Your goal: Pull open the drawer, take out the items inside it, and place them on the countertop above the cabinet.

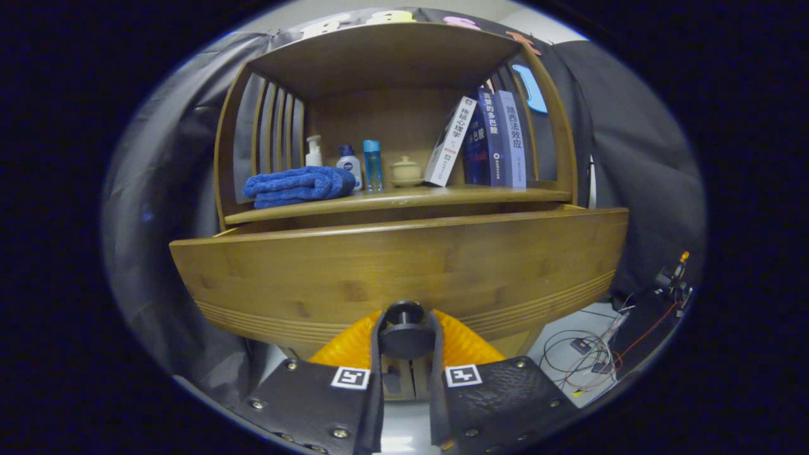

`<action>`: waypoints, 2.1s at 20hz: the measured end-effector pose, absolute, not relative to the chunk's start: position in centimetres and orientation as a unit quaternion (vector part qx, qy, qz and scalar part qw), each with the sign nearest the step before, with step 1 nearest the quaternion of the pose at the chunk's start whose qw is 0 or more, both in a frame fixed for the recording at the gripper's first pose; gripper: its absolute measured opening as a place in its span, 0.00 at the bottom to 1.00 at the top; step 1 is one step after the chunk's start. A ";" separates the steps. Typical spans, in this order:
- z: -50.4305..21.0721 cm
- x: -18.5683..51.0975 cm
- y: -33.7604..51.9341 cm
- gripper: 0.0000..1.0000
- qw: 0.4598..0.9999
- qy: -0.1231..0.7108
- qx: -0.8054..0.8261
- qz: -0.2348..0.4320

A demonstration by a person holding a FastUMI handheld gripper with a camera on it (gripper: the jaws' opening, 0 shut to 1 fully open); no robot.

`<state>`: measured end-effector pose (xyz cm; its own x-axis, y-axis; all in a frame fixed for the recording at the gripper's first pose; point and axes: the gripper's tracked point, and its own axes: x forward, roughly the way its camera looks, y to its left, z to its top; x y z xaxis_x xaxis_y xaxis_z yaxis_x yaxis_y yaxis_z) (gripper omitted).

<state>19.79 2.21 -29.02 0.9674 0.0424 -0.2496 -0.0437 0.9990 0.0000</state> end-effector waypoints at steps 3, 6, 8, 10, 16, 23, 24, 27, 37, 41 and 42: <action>-29.8 17.5 1.8 0.29 0.991 0.134 -0.006 0.021; -30.0 15.0 1.3 0.29 0.991 0.131 -0.015 0.021; -30.0 13.7 0.8 0.29 0.991 0.130 -0.008 0.018; -30.2 12.9 0.9 0.29 0.990 0.136 0.001 0.022; -30.4 10.0 0.1 0.29 0.990 0.136 0.004 0.021; -30.2 8.4 -0.4 0.40 0.990 0.140 0.009 0.011; -29.7 7.9 -0.3 0.46 0.991 0.134 0.009 0.013; -27.4 7.7 -1.1 0.68 0.993 0.116 -0.005 0.001; -19.9 11.6 1.7 1.00 0.995 0.087 -0.048 0.026; -21.6 14.6 2.6 1.00 0.988 0.144 -0.042 0.040; -22.0 15.3 2.5 1.00 0.985 0.164 -0.035 0.035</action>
<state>15.28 2.50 -22.04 0.9438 0.0576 -0.3253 -0.0808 0.9950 -0.0584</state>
